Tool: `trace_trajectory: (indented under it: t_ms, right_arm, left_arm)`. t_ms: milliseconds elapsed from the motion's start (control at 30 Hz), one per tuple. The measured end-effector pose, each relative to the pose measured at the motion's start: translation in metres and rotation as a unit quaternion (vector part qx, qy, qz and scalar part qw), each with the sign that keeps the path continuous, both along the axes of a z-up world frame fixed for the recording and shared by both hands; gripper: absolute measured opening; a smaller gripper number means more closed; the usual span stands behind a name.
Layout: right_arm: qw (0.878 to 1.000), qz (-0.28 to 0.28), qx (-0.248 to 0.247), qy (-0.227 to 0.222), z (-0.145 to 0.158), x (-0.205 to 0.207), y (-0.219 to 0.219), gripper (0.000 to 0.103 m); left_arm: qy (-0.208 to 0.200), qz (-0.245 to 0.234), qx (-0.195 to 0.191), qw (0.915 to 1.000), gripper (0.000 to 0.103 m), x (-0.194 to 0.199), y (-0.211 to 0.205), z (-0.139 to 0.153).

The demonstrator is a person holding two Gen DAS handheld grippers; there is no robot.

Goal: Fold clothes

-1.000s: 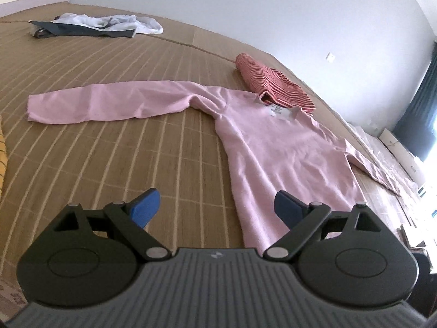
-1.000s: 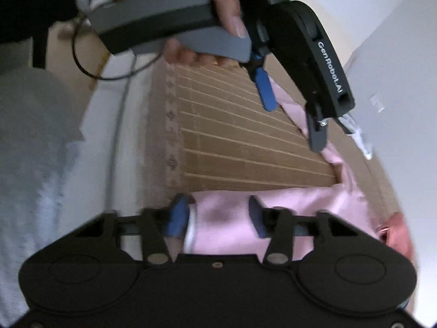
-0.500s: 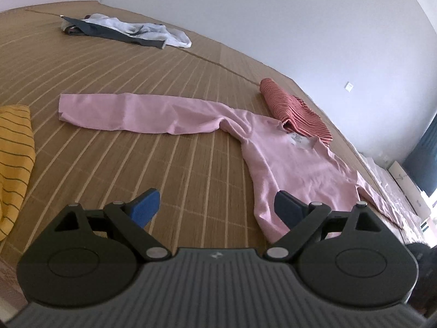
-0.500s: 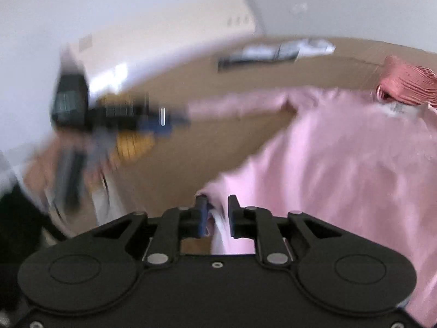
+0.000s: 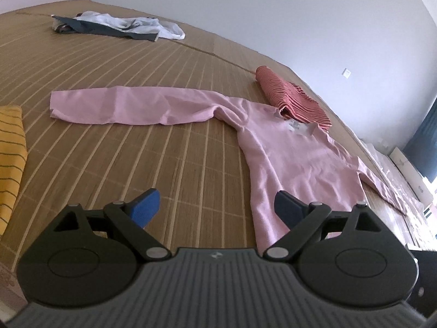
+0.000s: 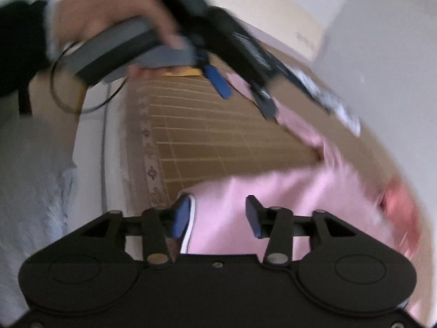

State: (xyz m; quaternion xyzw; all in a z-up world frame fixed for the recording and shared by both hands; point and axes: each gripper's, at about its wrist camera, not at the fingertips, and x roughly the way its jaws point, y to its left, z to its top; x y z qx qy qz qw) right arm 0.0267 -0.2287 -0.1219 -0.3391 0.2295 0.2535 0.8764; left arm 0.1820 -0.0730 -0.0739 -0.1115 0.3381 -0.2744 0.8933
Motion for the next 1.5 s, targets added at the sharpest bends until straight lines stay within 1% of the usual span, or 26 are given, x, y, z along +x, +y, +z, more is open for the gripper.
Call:
trace_trajectory:
  t_ms: [67,167,267,333,367,400,467,533,567,600,633,667,700,733,767,800,833,967,1033,1133,1200,1267,1300,1367,1433,1500]
  right_arm:
    - [0.996,0.037,-0.071,-0.035,-0.009,-0.003,0.02,0.062]
    - [0.978,0.083,-0.177,-0.078,-0.027,-0.012,0.039,0.063]
    - [0.959,0.121,-0.239,-0.096,-0.039,-0.011,0.044,0.061]
    - [0.954,0.136,-0.248,-0.096,-0.042,-0.006,0.045,0.05]
    - [0.956,0.138,-0.244,-0.087,-0.041,-0.003,0.046,0.035]
    - [0.958,0.138,-0.238,-0.076,-0.04,0.001,0.047,0.015]
    - [0.969,0.13,-0.202,-0.049,-0.035,0.011,0.045,0.008]
    - [0.984,0.103,-0.141,-0.035,-0.022,0.02,0.036,0.007]
    - [0.994,0.075,-0.071,-0.027,-0.006,0.026,0.024,0.007]
    - [0.999,0.044,0.006,-0.017,0.01,0.032,0.01,0.007]
    - [0.995,0.004,0.103,-0.002,0.024,0.039,-0.015,0.007]
    - [0.979,-0.037,0.199,0.013,0.039,0.046,-0.039,0.007]
    - [0.955,-0.074,0.286,0.027,0.051,0.053,-0.064,0.007]
    - [0.933,-0.097,0.343,0.041,0.054,0.056,-0.085,0.007]
    - [0.918,-0.111,0.378,0.053,0.055,0.057,-0.099,0.007]
    - [0.906,-0.119,0.4,0.063,0.054,0.056,-0.108,0.008]
    - [0.903,-0.118,0.407,0.077,0.051,0.055,-0.113,0.008]
    - [0.896,-0.149,0.41,0.087,0.043,0.043,-0.121,0.007]
    - [0.878,-0.175,0.437,0.081,0.051,0.03,-0.132,0.007]
    - [0.844,-0.185,0.492,0.104,0.052,0.031,-0.149,0.007]
    - [0.819,-0.187,0.527,0.128,0.048,0.035,-0.16,0.008]
    - [0.807,-0.186,0.543,0.139,0.044,0.037,-0.167,0.008]
    - [0.809,-0.191,0.54,0.135,0.043,0.035,-0.169,0.008]
    - [0.811,-0.193,0.536,0.133,0.042,0.032,-0.174,0.008]
    - [0.803,-0.192,0.546,0.144,0.039,0.032,-0.178,0.008]
    - [0.798,-0.191,0.551,0.151,0.035,0.033,-0.18,0.009]
  left_arm:
    - [0.002,0.001,-0.002,1.0,0.094,0.001,0.001,0.0]
    - [0.002,0.002,-0.005,1.0,0.094,0.001,0.002,0.001]
    - [0.001,0.0,-0.008,1.0,0.094,0.0,0.002,0.002]
    - [0.0,-0.003,-0.009,1.0,0.094,0.0,0.002,0.003]
    - [0.0,-0.002,-0.008,1.0,0.094,0.0,0.002,0.003]
    - [0.0,-0.002,-0.008,1.0,0.094,0.0,0.002,0.003]
    - [0.0,-0.003,-0.009,1.0,0.094,0.0,0.001,0.003]
    - [-0.001,-0.002,-0.01,0.9999,0.094,-0.001,0.002,0.004]
    - [-0.002,-0.002,-0.01,0.9999,0.094,-0.001,0.002,0.004]
    - [-0.003,-0.001,-0.011,0.9999,0.094,-0.001,0.002,0.005]
    - [-0.003,0.002,-0.012,0.9999,0.094,-0.001,0.003,0.005]
    - [-0.004,0.004,-0.013,0.9999,0.094,-0.001,0.003,0.005]
    - [-0.003,0.006,-0.014,0.9999,0.094,-0.001,0.004,0.005]
    - [-0.001,0.009,-0.015,0.9998,0.094,0.0,0.005,0.005]
    - [0.001,0.012,-0.016,0.9998,0.094,0.0,0.005,0.004]
    - [0.003,0.013,-0.016,0.9998,0.094,0.001,0.005,0.004]
    - [0.005,0.012,-0.017,0.9998,0.094,0.002,0.005,0.003]
    - [0.02,-0.011,-0.013,0.9996,0.094,0.003,-0.002,-0.001]
    - [0.038,-0.049,-0.008,0.9981,0.094,0.002,-0.014,-0.007]
    - [0.071,-0.116,-0.022,0.9905,0.094,-0.002,-0.039,-0.019]
    - [0.113,-0.154,-0.084,0.9779,0.094,-0.001,-0.051,-0.029]
    - [0.161,-0.171,-0.162,0.9584,0.094,0.005,-0.057,-0.04]
    - [0.184,-0.17,-0.197,0.9479,0.094,0.009,-0.058,-0.046]
    - [0.218,-0.155,-0.235,0.9343,0.094,0.016,-0.058,-0.057]
    - [0.248,-0.145,-0.268,0.9194,0.094,0.021,-0.058,-0.068]
    - [0.265,-0.141,-0.286,0.9099,0.094,0.023,-0.059,-0.074]
